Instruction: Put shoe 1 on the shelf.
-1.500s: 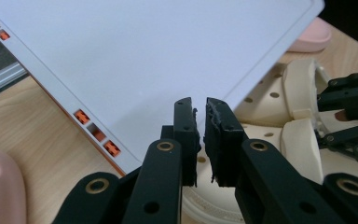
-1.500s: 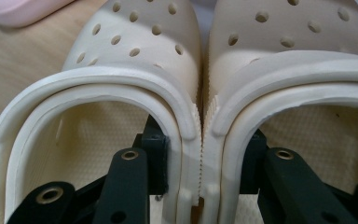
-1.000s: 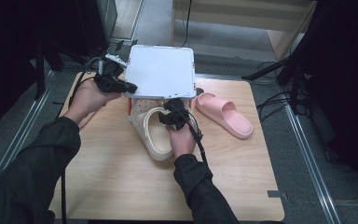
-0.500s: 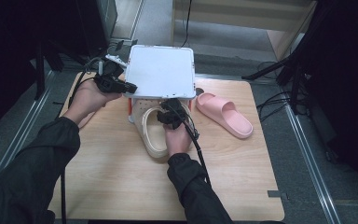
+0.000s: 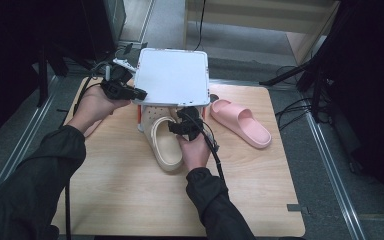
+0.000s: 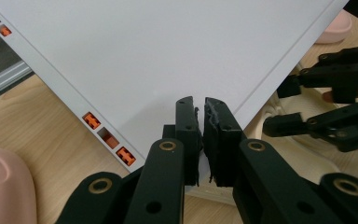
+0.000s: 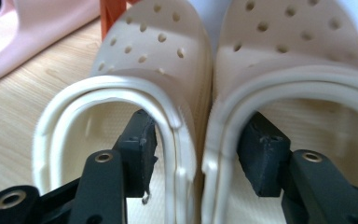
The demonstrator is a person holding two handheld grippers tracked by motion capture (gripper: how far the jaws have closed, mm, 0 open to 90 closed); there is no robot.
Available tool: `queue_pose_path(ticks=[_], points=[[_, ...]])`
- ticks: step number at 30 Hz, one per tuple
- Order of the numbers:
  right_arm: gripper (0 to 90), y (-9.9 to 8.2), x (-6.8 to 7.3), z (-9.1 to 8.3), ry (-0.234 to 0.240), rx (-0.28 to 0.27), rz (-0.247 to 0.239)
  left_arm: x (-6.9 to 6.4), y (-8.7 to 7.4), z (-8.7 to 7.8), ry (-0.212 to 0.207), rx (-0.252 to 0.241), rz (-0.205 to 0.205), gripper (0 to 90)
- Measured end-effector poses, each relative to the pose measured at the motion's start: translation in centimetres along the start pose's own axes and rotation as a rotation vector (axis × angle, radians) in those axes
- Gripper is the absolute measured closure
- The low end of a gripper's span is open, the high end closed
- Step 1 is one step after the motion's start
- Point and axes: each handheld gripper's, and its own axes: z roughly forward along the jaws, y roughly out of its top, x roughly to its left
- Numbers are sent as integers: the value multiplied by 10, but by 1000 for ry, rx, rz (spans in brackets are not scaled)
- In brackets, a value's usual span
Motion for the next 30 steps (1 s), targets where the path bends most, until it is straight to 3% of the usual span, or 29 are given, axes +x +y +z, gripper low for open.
queue_pose_path(ticks=[6, 13, 16, 21, 30], points=[[536, -6, -3, -23, 27, -7, -34, 0, 0, 0, 0, 5, -3, 838], [694, -23, 4, -51, 58, 3, -115, -1, 2, 0, 15, 19, 1, 850], [738, -32, 5, -58, 76, 7, -127, -1, 3, 0, 17, 21, 0, 851], [800, -49, 9, -66, 137, 20, -101, -1, 2, 0, 17, 16, -2, 859], [898, -78, 17, -80, 147, 27, -164, -1, 2, 0, 18, 15, -17, 861]])
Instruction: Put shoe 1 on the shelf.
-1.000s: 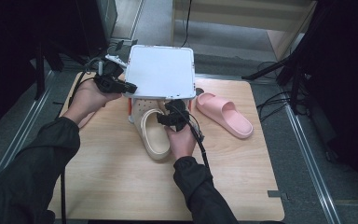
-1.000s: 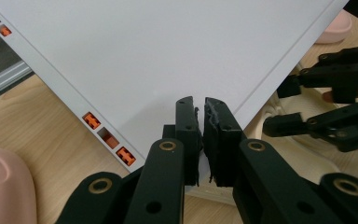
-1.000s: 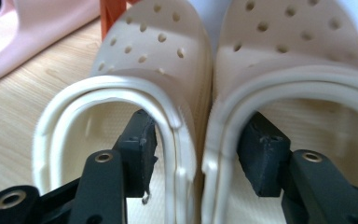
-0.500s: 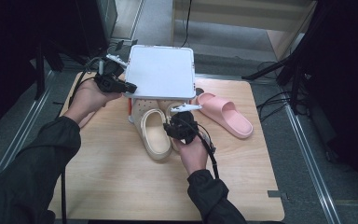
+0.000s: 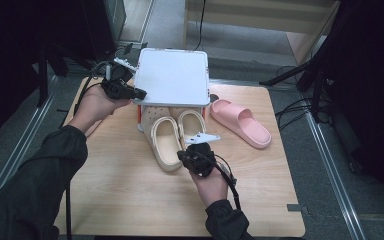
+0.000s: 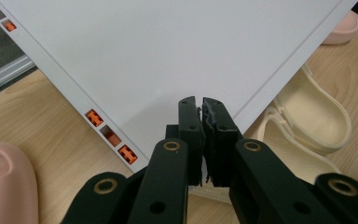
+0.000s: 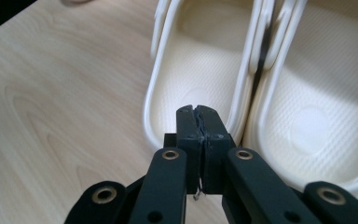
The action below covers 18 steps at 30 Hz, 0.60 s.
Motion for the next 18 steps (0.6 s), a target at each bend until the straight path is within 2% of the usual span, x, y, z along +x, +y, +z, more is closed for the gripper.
queue_pose_path(ticks=[7, 9, 13, 15, 18], points=[[900, -24, 7, -1, 8, 38, -68, -1, 0, 0, 7, 2, 0, 863], [900, -26, 7, -1, 12, 47, -69, -1, 0, 0, 6, 1, -4, 863], [900, -35, 11, 9, 22, 83, -97, -1, 0, 0, 6, 2, -2, 862], [900, -36, 12, 11, 20, 94, -98, -1, 0, 0, 6, 3, -2, 862], [900, -37, 13, 19, 14, 115, -124, -2, 0, 0, 14, 3, 2, 863]])
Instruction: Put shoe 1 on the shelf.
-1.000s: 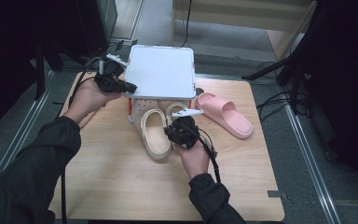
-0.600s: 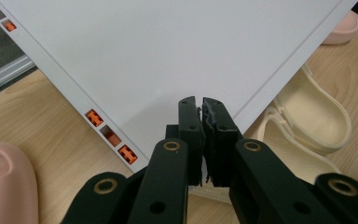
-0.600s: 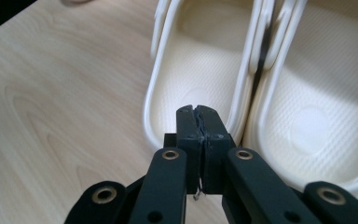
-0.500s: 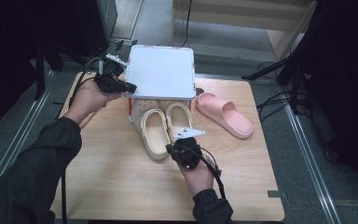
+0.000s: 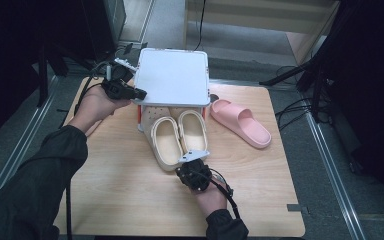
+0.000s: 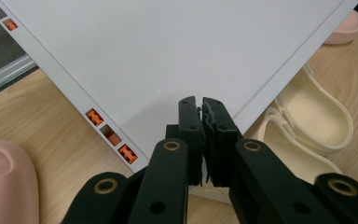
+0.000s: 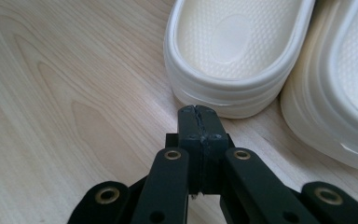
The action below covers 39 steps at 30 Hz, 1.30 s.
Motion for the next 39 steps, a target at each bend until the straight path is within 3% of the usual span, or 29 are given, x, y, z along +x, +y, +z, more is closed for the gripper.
queue_pose_path(ticks=[6, 9, 18, 30, 33, 37, 39], points=[[900, 4, 1, 10, -14, -8, -20, -2, -2, 0, 8, -20, -11, 862], [900, 7, 2, 13, -6, -9, -22, 0, -2, 0, -6, -14, -21, 863], [900, 16, 6, 20, 5, -16, -20, -2, -1, 0, 5, -7, -12, 862], [900, 54, 5, 34, -35, -38, -44, -2, 0, 0, 7, 3, -16, 862], [900, 61, 1, 42, -55, -29, -38, -2, 0, 0, 6, 1, -20, 862], [900, 69, -8, 51, -24, -54, 6, -1, -1, 0, 5, 0, -22, 862], [900, 77, -10, 57, -35, -44, 19, -1, -1, 0, 1, -1, -29, 862]])
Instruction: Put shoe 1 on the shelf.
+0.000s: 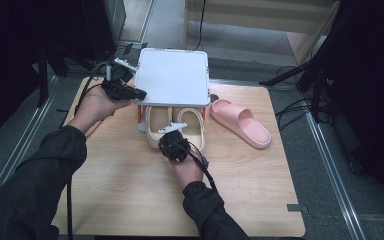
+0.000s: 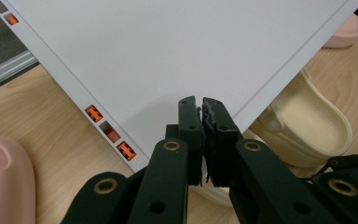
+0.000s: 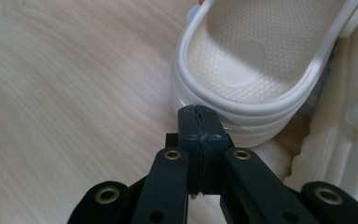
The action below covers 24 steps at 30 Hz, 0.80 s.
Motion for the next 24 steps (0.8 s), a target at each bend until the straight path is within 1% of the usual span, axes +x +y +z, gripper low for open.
queue_pose_path(ticks=[1, 2, 3, 4, 5, 7, 8, 9, 10, 13, 14, 15, 17, 20, 22, 24], points=[[900, 0, 0, 0, 0, 0, 0, 0, 0, 0, 0, 0, 2, 862], [900, 1, 0, 2, -8, -5, -7, 0, 0, 0, 1, 2, 4, 862], [900, 5, -2, 8, -15, -12, -4, 0, 0, 0, 2, 2, 6, 862], [900, 5, -2, 8, -15, -12, -4, 0, 0, 0, 1, 3, 6, 862], [900, 7, -4, 10, -13, -19, 3, 0, 0, 0, 1, 3, 5, 862], [900, 13, -7, 16, -33, -21, 11, 0, 0, 0, -4, 0, 2, 862], [900, 16, -9, 18, -30, -25, 9, 1, 0, 0, -5, 1, 2, 862], [900, 18, -10, 20, -28, -29, 18, 0, 0, 0, -5, -1, 2, 862], [900, 21, -12, 22, -38, -26, 32, 0, 0, 0, -4, -1, 2, 862], [899, 29, -18, 30, -50, -32, 40, 1, 0, 0, -7, -4, 4, 862], [899, 31, -18, 33, -51, -31, 48, 1, 0, 0, -7, -4, 5, 862], [898, 32, -18, 34, -60, -30, 49, 1, 0, 0, -7, -4, 4, 862], [896, 34, -18, 36, -62, -26, 47, 1, 0, 0, -8, -3, 7, 862], [891, 34, -16, 35, -56, -27, 60, 1, 0, 0, -10, -5, 2, 862], [891, 32, -15, 31, -44, -38, 49, 1, 0, 0, -12, -2, 2, 862], [893, 30, -13, 25, -32, -46, 49, 1, 0, 0, -10, -1, 1, 862]])
